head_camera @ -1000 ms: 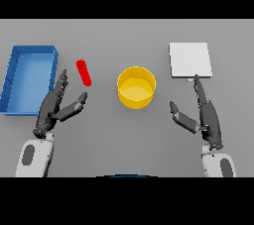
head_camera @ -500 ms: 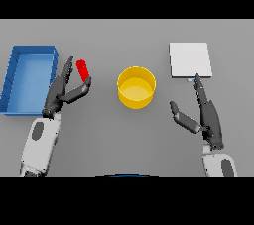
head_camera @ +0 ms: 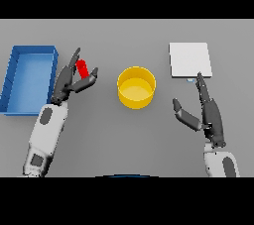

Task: Pick up the red beaker and tilt it to pour out 1 green nut into yellow bowl. Pick up the yellow bowl and place it on the metallic measuring scale.

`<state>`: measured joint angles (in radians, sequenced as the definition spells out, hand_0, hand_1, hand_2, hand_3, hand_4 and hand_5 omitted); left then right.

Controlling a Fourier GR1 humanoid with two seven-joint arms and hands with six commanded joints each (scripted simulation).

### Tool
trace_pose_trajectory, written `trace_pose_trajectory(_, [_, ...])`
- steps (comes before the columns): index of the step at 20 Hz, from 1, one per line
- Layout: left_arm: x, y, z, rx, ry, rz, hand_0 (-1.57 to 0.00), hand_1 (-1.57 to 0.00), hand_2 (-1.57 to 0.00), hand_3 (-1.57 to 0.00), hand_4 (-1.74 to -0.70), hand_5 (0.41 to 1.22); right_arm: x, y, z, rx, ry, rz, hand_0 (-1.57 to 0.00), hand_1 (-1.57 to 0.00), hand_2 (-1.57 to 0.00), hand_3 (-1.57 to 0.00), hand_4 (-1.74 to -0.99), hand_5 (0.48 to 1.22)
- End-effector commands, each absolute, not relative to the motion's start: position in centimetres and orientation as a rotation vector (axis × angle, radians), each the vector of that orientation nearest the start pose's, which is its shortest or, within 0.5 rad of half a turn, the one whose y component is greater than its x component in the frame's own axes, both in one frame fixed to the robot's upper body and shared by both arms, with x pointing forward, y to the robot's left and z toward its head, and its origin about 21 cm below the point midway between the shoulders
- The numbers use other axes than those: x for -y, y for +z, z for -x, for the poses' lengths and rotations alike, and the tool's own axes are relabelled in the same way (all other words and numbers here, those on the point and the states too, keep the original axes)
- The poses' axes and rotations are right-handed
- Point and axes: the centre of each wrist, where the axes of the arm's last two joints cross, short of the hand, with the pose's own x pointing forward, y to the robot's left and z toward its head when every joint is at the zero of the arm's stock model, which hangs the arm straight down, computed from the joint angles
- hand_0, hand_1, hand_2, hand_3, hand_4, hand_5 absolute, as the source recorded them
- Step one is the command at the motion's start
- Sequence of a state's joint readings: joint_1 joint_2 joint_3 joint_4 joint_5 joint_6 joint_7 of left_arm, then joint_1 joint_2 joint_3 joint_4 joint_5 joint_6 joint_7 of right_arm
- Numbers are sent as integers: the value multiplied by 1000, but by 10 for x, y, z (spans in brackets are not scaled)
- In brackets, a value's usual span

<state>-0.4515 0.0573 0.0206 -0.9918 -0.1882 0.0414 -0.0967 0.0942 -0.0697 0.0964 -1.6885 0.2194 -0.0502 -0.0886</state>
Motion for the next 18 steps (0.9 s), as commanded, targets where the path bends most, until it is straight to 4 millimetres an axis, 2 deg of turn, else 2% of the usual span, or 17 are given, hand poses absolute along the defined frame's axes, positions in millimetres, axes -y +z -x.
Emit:
trace_pose_trajectory(1, [-200, -18, -355, 1503, -314, -115, 1, 1, 1, 1, -1289, 683, 229, 11, -225, 1700, 247, 203, 1, 1, 1, 1, -1268, 641])
trace_pose_trajectory(8, [-194, -22, -366, 1541, -276, -64, 1, 1, 0, 1, -1348, 704, 231, 11, -223, 1691, 253, 212, 1, 1, 1, 1, -1261, 641])
trace_pose_trajectory(9, [-192, -25, -365, 1545, -254, -53, 1, -26, -67, -31, -1378, 724, 229, 9, -224, 1683, 249, 215, 1, 1, 1, 1, -1259, 642])
trace_pose_trajectory(10, [-191, -28, -365, 1548, -231, -53, -119, -146, -182, -124, -1410, 750, 230, 7, -221, 1684, 251, 217, 1, 1, 1, 1, -1260, 642])
trace_pose_trajectory(11, [-192, -26, -368, 1540, -200, -52, -285, -328, -364, -292, -1449, 783, 229, 7, -220, 1684, 251, 218, 1, 1, 1, 1, -1258, 644])
trace_pose_trajectory(12, [-191, -26, -371, 1526, -188, -63, -441, -481, -523, -547, -1448, 871, 228, 7, -221, 1687, 253, 223, 1, 1, 1, 1, -1257, 645])
trace_pose_trajectory(13, [-188, -25, -372, 1520, -200, -78, -662, -699, -733, -724, -1500, 941, 226, 7, -218, 1699, 246, 224, 1, 1, 1, 1, -1255, 644])
trace_pose_trajectory(15, [-184, -22, -376, 1514, -234, -99, -989, -1013, -1034, -926, -1575, 1042, 227, 11, -218, 1695, 240, 222, 1, 1, 1, 1, -1254, 645])
trace_pose_trajectory(16, [-181, -23, -376, 1529, -255, -94, -1106, -1125, -1142, -974, -1603, 1078, 230, 11, -218, 1689, 238, 228, 1, 1, 1, 1, -1252, 644])
trace_pose_trajectory(18, [-182, -24, -375, 1537, -277, -94, -1273, -1285, -1296, -1189, -1544, 1129, 231, 9, -217, 1681, 234, 224, 1, 1, 1, 1, -1254, 644])
